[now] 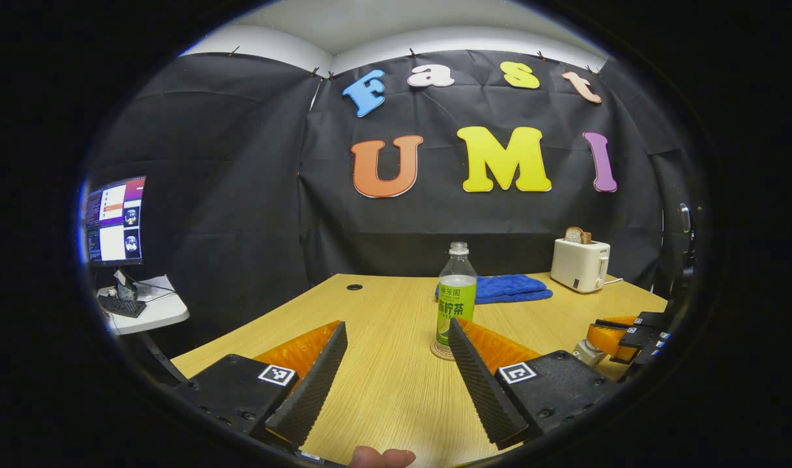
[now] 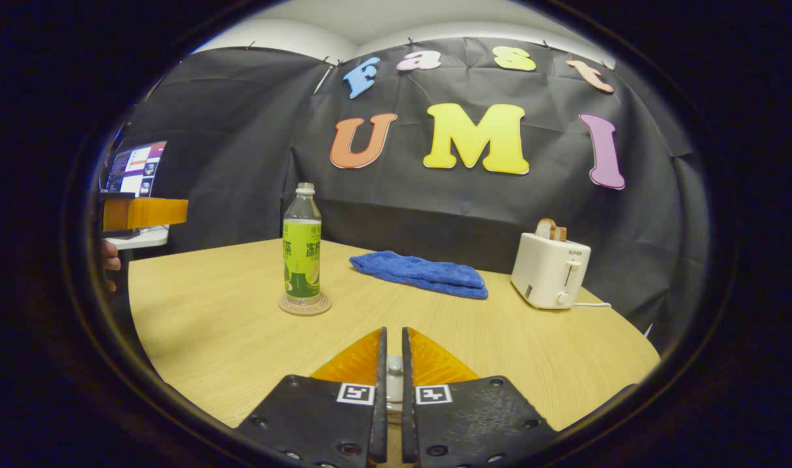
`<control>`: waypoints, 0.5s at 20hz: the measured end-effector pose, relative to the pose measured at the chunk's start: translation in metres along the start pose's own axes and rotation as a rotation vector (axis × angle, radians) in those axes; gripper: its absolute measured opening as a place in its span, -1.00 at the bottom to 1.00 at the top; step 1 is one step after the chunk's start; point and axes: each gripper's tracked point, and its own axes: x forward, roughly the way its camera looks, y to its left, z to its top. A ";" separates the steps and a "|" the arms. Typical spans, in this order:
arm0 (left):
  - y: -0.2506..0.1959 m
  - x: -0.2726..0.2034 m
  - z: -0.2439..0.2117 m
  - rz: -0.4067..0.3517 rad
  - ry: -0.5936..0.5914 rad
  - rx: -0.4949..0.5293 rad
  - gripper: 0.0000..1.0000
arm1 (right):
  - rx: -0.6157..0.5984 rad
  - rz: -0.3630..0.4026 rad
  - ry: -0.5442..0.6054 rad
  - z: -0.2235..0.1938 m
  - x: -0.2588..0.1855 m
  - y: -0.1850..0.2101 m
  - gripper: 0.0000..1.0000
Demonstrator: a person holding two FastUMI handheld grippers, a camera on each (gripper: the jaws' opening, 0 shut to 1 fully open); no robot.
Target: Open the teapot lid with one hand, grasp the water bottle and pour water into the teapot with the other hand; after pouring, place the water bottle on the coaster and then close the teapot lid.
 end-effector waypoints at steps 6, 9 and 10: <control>-0.022 -0.007 0.023 -0.031 -0.045 0.011 0.95 | 0.070 -0.057 -0.068 0.046 -0.023 -0.013 0.58; -0.045 -0.013 0.038 -0.067 -0.079 0.020 0.94 | 0.091 -0.107 -0.119 0.068 -0.048 -0.026 0.89; -0.052 -0.015 0.045 -0.075 -0.096 0.004 0.94 | 0.097 -0.126 -0.139 0.074 -0.057 -0.032 0.92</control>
